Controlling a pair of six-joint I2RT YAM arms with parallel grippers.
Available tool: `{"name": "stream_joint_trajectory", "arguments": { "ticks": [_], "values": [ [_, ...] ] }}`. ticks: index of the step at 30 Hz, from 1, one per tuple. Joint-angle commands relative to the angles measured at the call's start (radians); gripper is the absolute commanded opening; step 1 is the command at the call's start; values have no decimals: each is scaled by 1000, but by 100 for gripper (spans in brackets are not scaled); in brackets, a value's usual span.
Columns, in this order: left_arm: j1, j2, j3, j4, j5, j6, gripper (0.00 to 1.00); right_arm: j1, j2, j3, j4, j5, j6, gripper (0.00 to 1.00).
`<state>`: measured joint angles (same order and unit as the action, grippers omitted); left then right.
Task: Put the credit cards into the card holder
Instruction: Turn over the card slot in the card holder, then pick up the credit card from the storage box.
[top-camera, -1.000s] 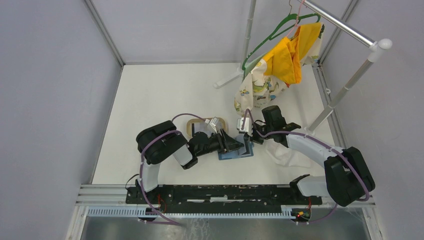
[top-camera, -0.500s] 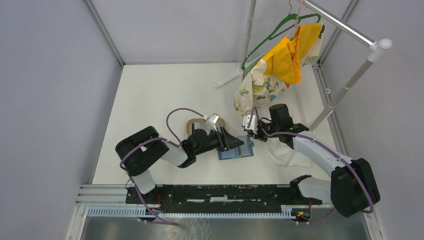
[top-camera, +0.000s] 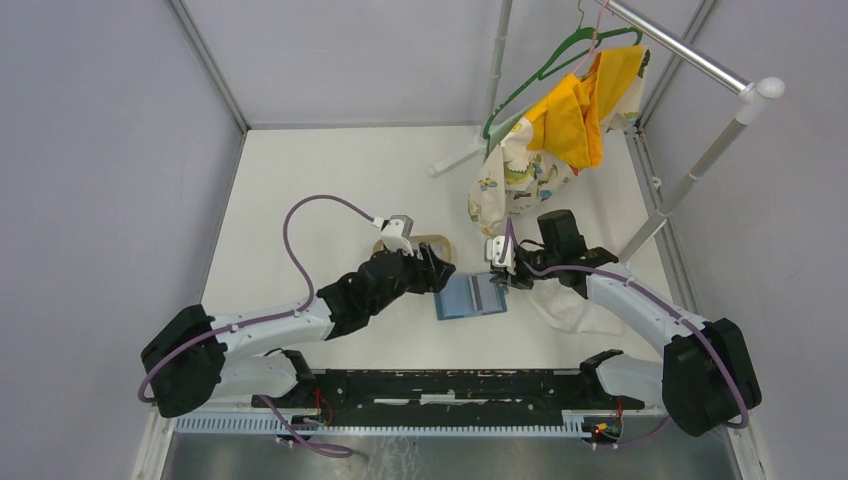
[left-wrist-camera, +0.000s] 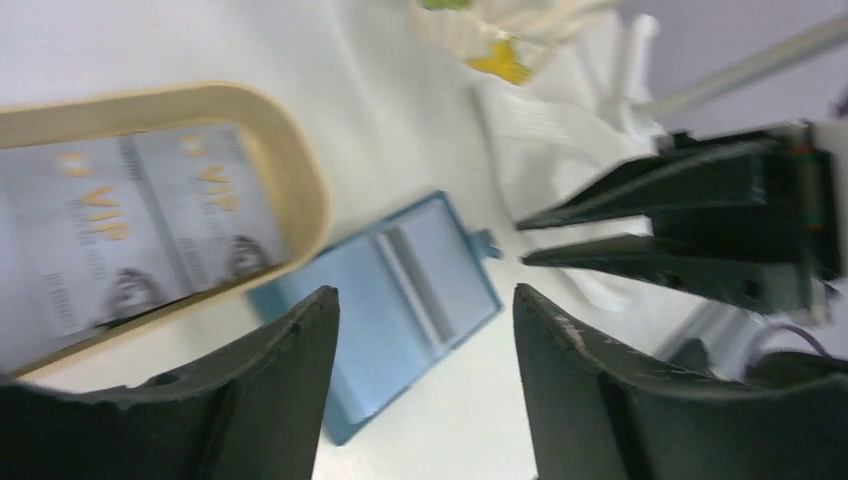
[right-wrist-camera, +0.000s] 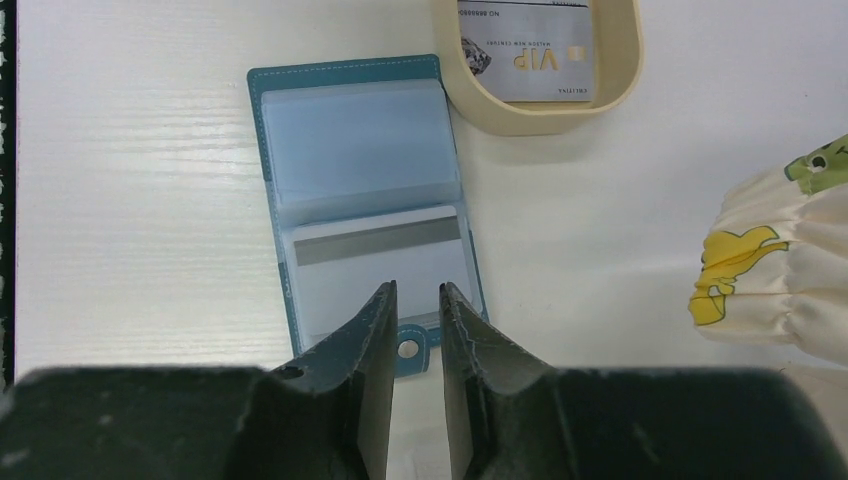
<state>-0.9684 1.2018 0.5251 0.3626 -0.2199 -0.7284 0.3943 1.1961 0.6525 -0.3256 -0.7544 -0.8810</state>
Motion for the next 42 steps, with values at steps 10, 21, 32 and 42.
{"name": "stream_joint_trajectory", "arguments": {
  "ticks": [10, 21, 32, 42],
  "values": [
    [181, 41, 136, -291, -29, 110, 80, -4, -4, 28, 6, -56, -18, 29],
    [307, 274, 257, -264, 173, 77, 76, -3, 2, -1, 101, -27, 88, 29],
    [368, 416, 292, -207, 323, 40, 74, -2, 3, -5, 117, -22, 109, 29],
    [368, 530, 335, -180, 401, -24, 76, -3, 2, -5, 118, -22, 111, 29]
  ]
}}
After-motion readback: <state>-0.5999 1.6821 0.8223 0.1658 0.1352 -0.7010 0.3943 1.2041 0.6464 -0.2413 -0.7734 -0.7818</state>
